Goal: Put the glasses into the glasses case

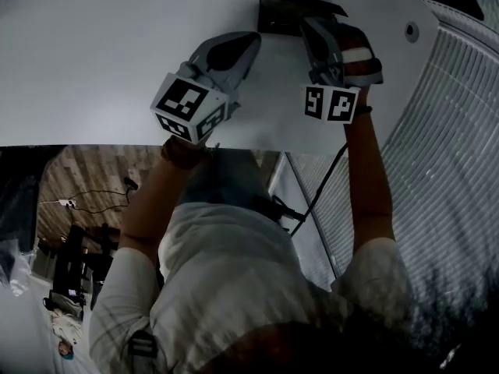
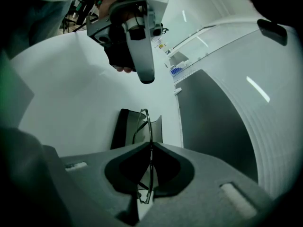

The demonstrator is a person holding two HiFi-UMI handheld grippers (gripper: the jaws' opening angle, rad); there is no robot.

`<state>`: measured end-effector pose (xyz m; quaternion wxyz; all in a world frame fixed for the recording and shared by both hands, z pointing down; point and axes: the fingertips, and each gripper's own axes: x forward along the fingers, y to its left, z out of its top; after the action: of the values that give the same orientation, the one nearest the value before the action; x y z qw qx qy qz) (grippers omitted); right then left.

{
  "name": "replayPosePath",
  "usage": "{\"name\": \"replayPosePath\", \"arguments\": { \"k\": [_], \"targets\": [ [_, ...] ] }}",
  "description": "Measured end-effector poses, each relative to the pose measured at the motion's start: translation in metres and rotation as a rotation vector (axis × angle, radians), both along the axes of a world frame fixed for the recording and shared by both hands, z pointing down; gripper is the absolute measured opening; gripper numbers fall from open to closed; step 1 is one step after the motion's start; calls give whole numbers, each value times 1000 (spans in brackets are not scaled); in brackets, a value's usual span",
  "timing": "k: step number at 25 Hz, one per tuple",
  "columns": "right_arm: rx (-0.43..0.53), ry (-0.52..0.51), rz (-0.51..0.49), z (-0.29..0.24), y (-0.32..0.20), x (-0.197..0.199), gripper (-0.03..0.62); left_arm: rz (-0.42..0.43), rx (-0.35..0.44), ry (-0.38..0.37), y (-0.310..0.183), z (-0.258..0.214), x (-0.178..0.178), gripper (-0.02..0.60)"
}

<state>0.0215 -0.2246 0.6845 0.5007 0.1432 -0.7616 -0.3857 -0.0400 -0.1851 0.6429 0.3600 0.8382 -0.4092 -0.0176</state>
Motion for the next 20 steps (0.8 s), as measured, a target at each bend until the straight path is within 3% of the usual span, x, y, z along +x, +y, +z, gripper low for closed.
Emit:
{"name": "replayPosePath", "arguments": {
  "k": [20],
  "targets": [
    [-46, 38, 13, 29, -2, -6, 15, 30, -34, 12, 5, 15, 1, 0]
  ]
}}
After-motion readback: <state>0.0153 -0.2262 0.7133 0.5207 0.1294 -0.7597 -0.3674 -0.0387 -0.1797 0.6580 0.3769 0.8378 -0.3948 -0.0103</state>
